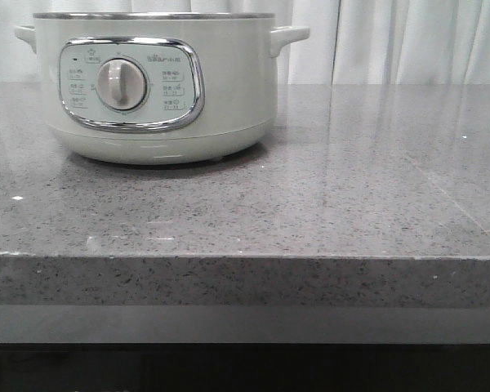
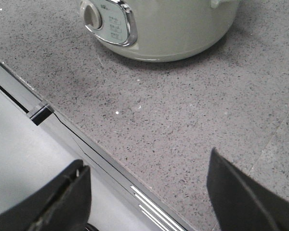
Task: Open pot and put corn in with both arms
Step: 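Release the corn into the pot and withdraw the right gripper, then lower the glass lid back onto the pot with the left gripper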
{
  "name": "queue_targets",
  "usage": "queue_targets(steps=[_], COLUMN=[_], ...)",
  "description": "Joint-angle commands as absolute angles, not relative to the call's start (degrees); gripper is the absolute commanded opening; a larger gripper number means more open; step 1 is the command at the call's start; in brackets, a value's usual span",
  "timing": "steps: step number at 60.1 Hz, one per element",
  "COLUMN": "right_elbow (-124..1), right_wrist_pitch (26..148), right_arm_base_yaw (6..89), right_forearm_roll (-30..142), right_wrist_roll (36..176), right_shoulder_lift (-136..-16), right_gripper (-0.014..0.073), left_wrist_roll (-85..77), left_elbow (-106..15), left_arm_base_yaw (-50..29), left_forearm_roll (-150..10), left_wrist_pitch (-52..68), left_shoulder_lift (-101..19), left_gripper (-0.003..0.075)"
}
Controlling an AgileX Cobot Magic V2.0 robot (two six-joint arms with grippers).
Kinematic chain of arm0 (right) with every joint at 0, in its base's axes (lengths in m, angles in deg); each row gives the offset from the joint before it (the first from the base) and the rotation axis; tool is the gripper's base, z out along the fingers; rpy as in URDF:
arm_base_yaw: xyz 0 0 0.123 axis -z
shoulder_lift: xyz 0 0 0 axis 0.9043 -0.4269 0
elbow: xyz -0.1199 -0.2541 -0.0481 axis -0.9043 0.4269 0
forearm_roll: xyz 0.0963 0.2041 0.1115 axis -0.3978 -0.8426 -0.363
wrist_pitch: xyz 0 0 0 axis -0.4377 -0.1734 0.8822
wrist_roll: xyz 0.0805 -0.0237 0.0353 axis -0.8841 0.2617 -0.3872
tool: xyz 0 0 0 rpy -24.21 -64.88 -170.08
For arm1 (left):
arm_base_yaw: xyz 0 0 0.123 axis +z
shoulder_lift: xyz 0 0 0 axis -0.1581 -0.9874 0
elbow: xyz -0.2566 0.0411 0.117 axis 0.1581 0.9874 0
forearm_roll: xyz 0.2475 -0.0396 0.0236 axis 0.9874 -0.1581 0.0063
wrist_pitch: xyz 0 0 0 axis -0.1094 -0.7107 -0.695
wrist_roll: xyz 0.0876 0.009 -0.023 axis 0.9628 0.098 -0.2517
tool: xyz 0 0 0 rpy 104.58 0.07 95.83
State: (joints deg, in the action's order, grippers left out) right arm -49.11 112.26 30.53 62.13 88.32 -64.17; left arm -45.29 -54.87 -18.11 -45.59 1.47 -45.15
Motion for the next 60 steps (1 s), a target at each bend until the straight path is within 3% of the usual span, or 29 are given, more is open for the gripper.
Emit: queue_targets(steps=[1,28,60], right_elbow=[-50.4,-50.4,-50.4], right_wrist_pitch=[108.6,108.6,108.6], right_arm_base_yaw=[30.6,30.6,30.6], right_forearm_roll=[61.9,61.9,61.9], right_wrist_roll=[89.0,89.0,89.0], right_shoulder_lift=[-64.1,-64.1,-64.1], right_gripper=[0.0529,0.0529,0.0529], left_wrist_roll=[-45.7,-45.7,-45.7], left_elbow=[-61.0,-69.6,-69.6], left_arm_base_yaw=[-18.2,-18.2,-18.2], left_forearm_roll=[-46.0,-44.7,-43.6], left_wrist_pitch=[12.4,23.3,28.4], left_shoulder_lift=[-48.7,-67.7,-75.1], left_gripper=[0.0258,0.0258,0.0258])
